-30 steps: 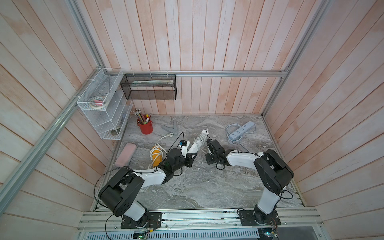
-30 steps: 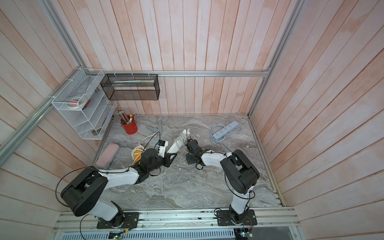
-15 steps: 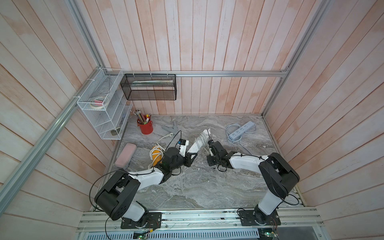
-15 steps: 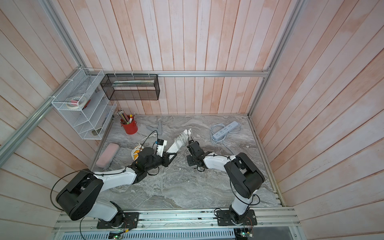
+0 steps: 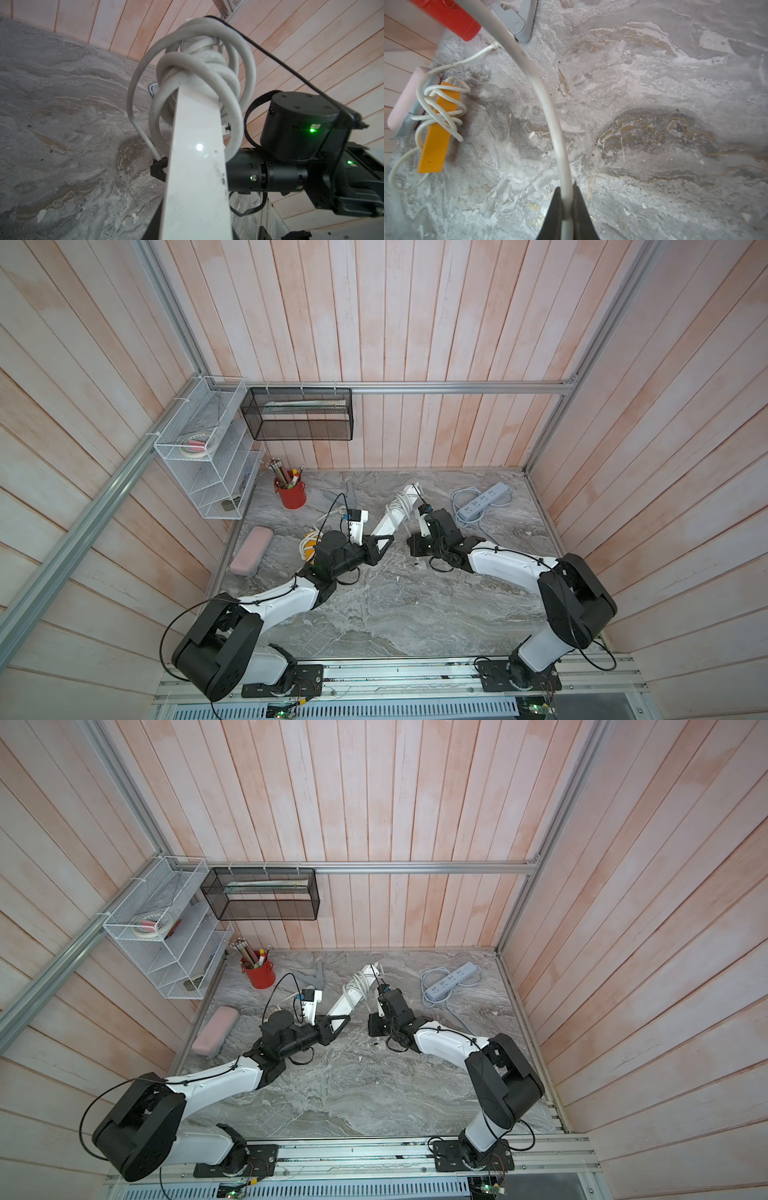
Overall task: Wrap the cord around the power strip
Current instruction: Wrap the power cord around the power strip.
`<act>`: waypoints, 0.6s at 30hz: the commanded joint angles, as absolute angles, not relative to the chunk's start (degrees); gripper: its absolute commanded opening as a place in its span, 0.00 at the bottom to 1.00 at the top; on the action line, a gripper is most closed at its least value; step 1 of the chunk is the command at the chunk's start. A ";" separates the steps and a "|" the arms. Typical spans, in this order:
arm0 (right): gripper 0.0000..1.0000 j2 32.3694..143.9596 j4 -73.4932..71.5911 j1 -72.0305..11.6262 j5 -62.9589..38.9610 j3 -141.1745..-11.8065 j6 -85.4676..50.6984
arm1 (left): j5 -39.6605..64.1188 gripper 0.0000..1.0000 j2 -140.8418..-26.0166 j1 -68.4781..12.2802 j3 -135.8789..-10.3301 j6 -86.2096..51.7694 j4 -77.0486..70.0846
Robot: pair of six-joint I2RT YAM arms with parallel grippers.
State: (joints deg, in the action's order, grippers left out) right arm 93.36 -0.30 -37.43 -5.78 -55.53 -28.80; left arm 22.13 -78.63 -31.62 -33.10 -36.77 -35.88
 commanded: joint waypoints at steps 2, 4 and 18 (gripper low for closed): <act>0.06 95.45 0.33 -36.10 -9.02 -63.20 -29.78 | 11.74 0.00 -79.10 -27.81 -36.65 -41.57 -36.89; 0.05 97.06 2.39 -34.64 -11.34 -64.96 -28.35 | 14.69 0.00 -78.76 -28.34 -36.52 -40.14 -35.62; 0.02 105.15 17.11 -28.39 -28.75 -74.18 -15.42 | 39.31 0.00 -75.82 -29.31 -39.39 -25.63 -24.66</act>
State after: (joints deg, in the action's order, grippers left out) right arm 104.27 15.05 -28.51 -23.66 -71.37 -18.90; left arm 30.06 -77.36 -28.80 -36.36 -31.42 -25.58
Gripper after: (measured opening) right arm 0.096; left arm 0.283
